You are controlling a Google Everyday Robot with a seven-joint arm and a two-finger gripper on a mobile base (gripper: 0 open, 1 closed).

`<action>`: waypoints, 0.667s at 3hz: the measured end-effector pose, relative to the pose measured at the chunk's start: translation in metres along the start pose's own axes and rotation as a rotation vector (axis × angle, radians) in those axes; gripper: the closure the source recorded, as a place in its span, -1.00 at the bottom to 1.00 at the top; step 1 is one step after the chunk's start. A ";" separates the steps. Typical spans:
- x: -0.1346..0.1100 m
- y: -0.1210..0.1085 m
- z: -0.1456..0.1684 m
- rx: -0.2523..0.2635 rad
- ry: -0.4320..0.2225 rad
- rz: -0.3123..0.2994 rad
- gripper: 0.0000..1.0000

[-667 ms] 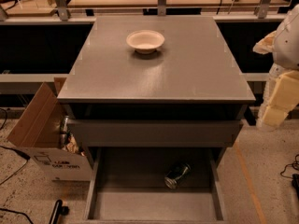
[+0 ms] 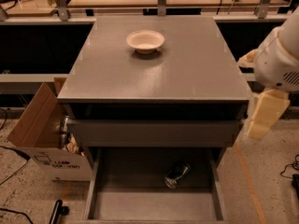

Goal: Pick green can from middle drawer and place on counter

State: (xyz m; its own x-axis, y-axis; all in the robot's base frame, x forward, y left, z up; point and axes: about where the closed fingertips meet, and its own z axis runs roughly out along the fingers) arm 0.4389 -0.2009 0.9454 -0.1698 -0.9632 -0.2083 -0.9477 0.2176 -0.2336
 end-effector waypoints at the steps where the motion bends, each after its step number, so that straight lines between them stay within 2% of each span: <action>1: -0.020 0.031 0.048 0.014 -0.033 -0.163 -1.00; 2: -0.020 0.044 0.083 0.005 -0.031 -0.217 -1.00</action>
Offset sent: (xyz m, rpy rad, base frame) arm -0.0123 0.0325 -0.0460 -0.0139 -0.0446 0.1540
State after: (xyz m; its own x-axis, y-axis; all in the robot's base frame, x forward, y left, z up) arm 0.4226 -0.1592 0.8606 0.0471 -0.9822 -0.1820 -0.9598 0.0060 -0.2805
